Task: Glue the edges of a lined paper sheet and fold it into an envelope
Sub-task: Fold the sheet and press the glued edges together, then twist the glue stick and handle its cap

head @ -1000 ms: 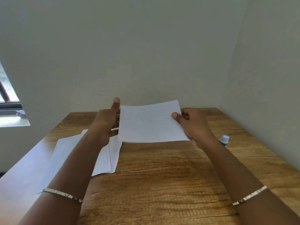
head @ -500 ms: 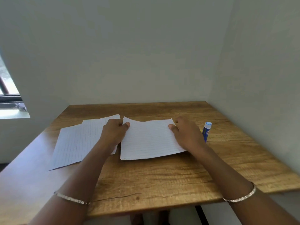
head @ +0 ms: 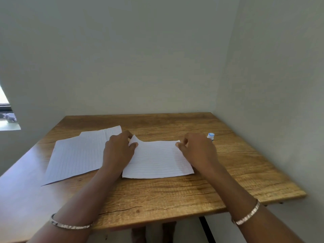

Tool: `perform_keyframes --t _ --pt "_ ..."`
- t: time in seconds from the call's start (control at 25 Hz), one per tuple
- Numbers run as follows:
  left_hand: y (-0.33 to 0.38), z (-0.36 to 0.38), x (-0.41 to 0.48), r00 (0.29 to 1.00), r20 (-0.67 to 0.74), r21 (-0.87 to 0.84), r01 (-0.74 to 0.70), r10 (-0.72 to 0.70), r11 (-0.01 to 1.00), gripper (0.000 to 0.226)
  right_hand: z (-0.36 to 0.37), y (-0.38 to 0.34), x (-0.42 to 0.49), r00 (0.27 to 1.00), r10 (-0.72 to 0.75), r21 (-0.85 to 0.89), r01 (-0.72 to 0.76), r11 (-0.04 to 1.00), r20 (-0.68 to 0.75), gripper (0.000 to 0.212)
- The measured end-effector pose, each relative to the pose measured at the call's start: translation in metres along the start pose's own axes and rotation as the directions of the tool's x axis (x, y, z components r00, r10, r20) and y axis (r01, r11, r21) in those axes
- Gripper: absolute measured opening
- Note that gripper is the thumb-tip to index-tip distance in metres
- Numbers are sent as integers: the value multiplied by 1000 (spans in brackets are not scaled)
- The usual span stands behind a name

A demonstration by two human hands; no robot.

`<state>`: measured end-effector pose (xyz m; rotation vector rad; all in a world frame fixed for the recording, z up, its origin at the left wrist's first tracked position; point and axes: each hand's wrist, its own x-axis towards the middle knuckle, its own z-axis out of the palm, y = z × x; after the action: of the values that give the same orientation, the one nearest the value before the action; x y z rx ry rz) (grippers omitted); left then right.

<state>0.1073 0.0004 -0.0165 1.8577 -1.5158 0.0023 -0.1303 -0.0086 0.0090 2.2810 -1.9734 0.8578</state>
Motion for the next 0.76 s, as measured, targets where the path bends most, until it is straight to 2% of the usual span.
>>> perform_keyframes --t 0.04,0.12,0.16,0.2,0.24,0.28,0.32,0.36,0.4,0.52,0.64,0.72,0.76 --pt "1 0 -1 1000 -8 23 -16 16 1000 32 -9 5 -6 990 19 46 -13 999 -142 32" --pt "4 -3 -3 995 -77 131 -49 59 990 35 -28 22 -20 888 109 156 -42 987 -446 32" --pt "6 -6 -5 988 -133 190 -56 82 980 37 -35 36 -24 840 183 241 -64 968 -511 24" --pt "8 -8 -6 976 -189 234 -61 107 970 39 -39 51 -25 834 271 335 -110 936 -481 18" --pt "11 -9 -7 961 -239 257 -72 136 964 40 -40 63 -23 869 357 415 -201 887 -343 31" --pt "14 -10 -8 948 -276 257 -86 158 963 39 -38 73 -19 906 398 459 -295 838 -146 50" --pt "17 -10 -9 941 -294 235 -99 168 967 35 -33 79 -15 920 391 473 -352 808 18 62" --pt "21 -9 -10 940 -294 201 -116 172 973 30 -28 80 -12 924 364 477 -373 796 116 64" --pt "25 -9 -11 942 -281 159 -144 185 977 24 -23 80 -10 930 337 487 -365 793 147 59" --pt "42 -3 -13 938 -198 60 -279 285 959 9 -12 82 -4 949 304 475 -307 825 84 34" --pt "67 3 -3 922 -91 -122 -386 377 915 11 -16 77 3 968 251 496 -222 839 9 22" --pt "85 5 11 930 0 -357 -344 368 869 18 -22 64 14 988 152 543 -137 829 17 16" --pt "93 6 16 932 86 -506 -263 352 821 22 -25 56 21 994 90 585 -113 803 68 15"
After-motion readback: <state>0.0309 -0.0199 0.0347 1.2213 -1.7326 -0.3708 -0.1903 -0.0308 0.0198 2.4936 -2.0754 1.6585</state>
